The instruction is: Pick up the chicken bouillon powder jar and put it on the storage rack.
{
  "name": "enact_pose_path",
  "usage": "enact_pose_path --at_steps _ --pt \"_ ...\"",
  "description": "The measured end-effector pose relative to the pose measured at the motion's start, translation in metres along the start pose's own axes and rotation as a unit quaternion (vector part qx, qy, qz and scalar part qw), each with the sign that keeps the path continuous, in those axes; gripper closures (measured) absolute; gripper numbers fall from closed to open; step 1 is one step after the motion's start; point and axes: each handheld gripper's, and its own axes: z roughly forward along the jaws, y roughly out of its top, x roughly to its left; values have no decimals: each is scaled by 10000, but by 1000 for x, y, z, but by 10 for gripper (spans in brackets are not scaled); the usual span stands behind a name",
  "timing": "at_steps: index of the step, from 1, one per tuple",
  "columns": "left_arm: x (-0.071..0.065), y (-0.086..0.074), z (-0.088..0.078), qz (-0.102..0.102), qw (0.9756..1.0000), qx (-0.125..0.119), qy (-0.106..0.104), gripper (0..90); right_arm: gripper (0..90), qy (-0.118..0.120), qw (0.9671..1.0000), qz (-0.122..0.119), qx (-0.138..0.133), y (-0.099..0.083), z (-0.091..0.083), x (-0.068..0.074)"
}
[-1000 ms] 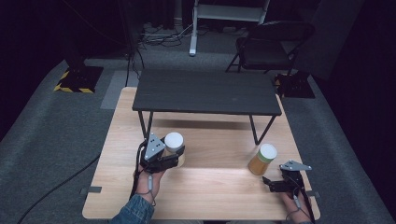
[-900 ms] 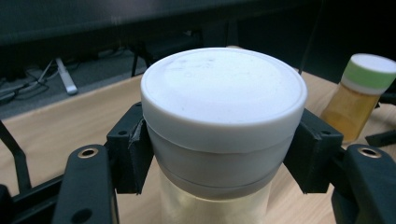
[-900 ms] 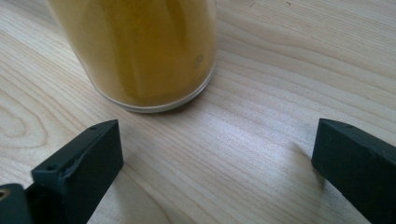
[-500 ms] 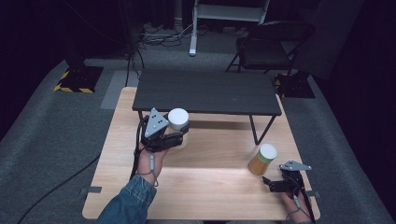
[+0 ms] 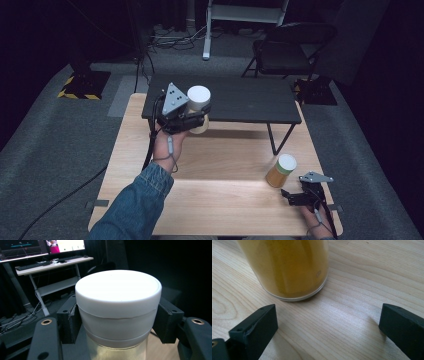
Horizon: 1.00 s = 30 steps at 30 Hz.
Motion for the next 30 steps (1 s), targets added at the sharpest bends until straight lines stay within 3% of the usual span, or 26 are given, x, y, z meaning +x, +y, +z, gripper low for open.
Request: enact_pose_path --at_steps 5,13,19,24,26,28,30 --pt "13 7 15 -140 9999 7 16 330 19 3 10000 -2 -2 0 0 0" --pt "24 6 39 -200 9993 117 300 330 19 15 10000 -9 0 0 0 -1" --pt "35 1 47 -287 9991 118 302 329 19 19 10000 -11 -1 0 0 -1" --pt "34 3 50 -235 9991 170 313 322 19 19 10000 -10 1 1 1 -1" --pt "34 2 50 -312 9988 143 349 199 19 18 10000 -10 0 1 1 -1" --pt "36 1 45 -376 9986 95 350 152 19 18 10000 -9 0 1 1 -1" --pt "35 -3 34 -280 9989 -22 382 129 19 18 10000 -9 1 1 1 -1"
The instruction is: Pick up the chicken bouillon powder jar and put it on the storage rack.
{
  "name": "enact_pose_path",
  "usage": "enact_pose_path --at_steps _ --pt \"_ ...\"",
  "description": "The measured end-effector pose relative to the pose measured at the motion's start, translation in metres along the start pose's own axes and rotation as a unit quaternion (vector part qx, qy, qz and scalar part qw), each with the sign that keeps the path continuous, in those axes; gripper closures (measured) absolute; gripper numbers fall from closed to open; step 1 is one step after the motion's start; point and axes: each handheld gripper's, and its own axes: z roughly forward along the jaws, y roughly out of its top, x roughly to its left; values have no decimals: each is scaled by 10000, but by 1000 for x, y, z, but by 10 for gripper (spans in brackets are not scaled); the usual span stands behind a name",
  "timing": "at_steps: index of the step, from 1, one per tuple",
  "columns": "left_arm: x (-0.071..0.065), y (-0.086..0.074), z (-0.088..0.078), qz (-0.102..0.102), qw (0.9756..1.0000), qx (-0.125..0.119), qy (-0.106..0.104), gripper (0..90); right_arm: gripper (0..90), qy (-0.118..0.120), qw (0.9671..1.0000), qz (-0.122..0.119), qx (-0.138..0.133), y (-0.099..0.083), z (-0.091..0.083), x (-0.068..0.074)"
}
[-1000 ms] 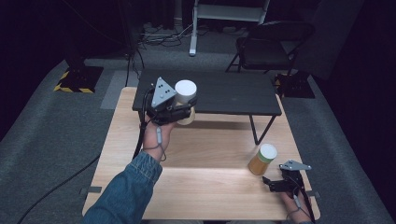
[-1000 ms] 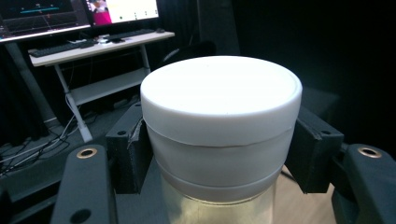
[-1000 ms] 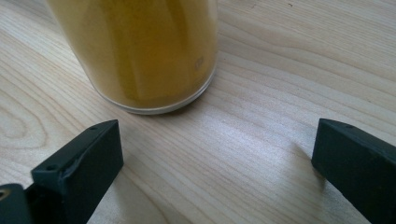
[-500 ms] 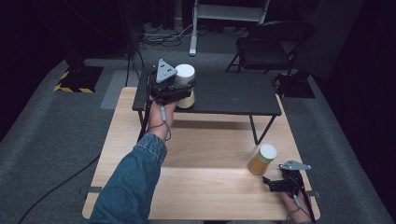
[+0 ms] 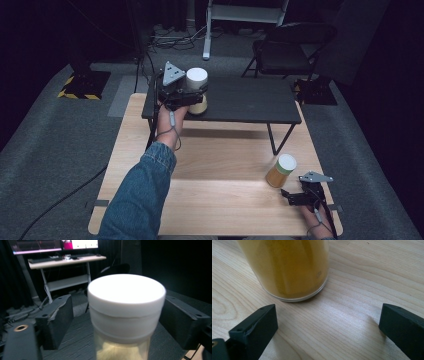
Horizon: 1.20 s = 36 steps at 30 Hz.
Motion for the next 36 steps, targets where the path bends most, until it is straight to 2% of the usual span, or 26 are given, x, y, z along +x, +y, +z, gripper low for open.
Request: enact_pose_path --at_steps 1,9,14,17,20,28,33,36 --pt "0 0 0 0 10000 0 0 122 19 0 10000 0 0 0 0 0" --pt "3 -15 -30 68 10000 -66 -20 91 19 0 10000 0 1 0 0 0" --pt "0 -25 -46 192 9998 -35 -51 87 19 -5 10000 1 1 0 0 0" --pt "2 -35 -55 104 9998 -79 -134 83 19 -10 10000 -3 -4 0 0 0" --pt "1 -43 -62 -10 9999 7 -159 83 19 -8 10000 6 1 0 0 0" --pt "-2 -66 -76 -40 9997 242 -93 84 19 -10 10000 0 -3 0 0 0" --pt "-6 -82 -83 24 9991 414 -45 85 19 -10 10000 -2 -3 0 0 0" --pt "-9 -92 -84 86 9985 536 -117 89 19 -18 10000 5 -3 0 0 1"
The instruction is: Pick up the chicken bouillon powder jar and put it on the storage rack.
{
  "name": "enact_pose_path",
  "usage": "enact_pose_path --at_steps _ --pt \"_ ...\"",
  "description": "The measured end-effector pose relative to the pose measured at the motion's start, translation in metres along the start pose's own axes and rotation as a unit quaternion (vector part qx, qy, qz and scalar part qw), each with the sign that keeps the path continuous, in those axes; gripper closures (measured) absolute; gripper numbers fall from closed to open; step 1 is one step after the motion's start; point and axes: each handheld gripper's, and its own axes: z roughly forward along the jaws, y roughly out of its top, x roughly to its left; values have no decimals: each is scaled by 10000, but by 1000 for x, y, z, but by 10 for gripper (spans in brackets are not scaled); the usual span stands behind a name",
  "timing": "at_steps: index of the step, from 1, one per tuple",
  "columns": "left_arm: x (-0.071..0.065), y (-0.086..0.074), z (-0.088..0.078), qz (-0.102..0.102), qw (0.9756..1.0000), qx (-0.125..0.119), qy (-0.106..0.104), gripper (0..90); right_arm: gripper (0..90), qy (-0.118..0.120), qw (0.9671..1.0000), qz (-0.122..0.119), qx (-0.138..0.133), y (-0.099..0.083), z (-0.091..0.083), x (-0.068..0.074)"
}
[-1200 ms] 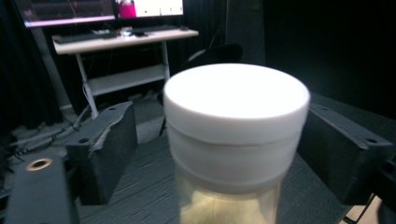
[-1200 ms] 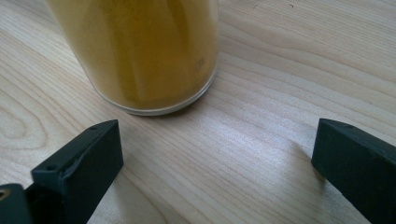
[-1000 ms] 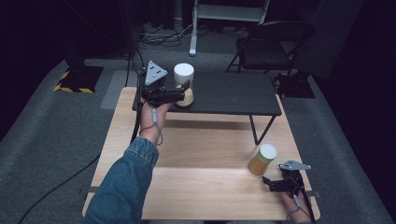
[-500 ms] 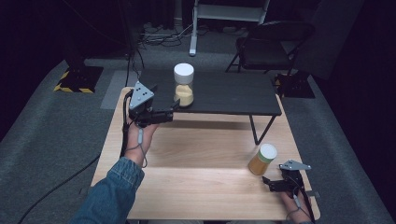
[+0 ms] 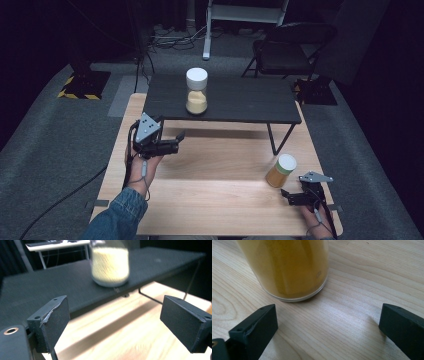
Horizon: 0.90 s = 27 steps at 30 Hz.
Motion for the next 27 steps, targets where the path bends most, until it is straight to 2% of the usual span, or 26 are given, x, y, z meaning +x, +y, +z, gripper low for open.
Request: enact_pose_path --at_steps 12,16,22,25,27 --pt "-9 -41 0 -279 9991 267 -178 95 19 -12 10000 13 2 0 0 1" --pt "-9 -56 1 -437 9981 409 -170 95 18 -13 10000 14 3 0 0 1" --pt "-10 -72 3 -534 9967 607 -105 95 19 -13 10000 14 2 0 0 1" --pt "-15 -74 6 -530 9949 856 -9 96 19 -13 10000 14 2 0 0 1" --pt "-19 -75 9 -429 9936 1047 29 98 19 -12 10000 14 3 0 0 1"
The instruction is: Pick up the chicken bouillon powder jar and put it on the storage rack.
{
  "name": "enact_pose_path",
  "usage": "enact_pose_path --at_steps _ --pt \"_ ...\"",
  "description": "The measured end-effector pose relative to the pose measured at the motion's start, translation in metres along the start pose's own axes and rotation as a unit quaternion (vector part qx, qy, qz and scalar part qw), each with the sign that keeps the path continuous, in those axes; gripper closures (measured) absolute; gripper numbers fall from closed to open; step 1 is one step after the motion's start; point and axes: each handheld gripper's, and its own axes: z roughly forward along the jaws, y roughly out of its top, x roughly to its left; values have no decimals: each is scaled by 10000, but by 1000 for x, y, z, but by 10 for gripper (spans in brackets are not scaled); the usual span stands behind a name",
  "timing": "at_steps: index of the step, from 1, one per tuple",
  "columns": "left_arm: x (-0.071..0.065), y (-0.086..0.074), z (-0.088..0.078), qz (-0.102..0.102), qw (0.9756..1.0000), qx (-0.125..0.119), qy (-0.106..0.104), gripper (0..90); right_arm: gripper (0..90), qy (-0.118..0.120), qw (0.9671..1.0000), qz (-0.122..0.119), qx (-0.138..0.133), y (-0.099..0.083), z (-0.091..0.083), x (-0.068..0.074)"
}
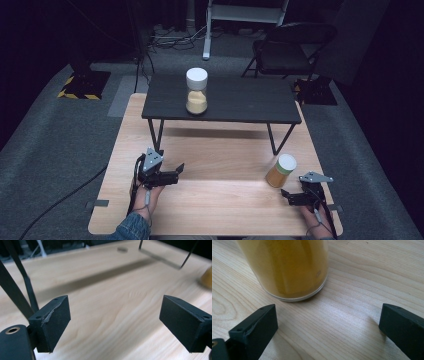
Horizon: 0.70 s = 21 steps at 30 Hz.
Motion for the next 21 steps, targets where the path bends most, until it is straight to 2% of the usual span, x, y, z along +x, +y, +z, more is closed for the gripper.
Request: enact_pose_path --at_steps 3,9,12,17,21 --pt "-3 -3 3 40 9999 146 11 97 18 0 10000 0 0 0 0 0" --pt "-2 -11 9 -84 9994 334 -16 94 19 0 10000 1 0 0 0 0" --pt "0 -10 11 -21 9988 494 16 91 19 0 10000 3 1 0 0 0" --pt "3 -14 14 -28 9977 678 75 88 19 1 10000 0 4 0 0 0" --pt "4 -17 16 -134 9966 799 140 88 19 1 10000 3 5 0 0 0"
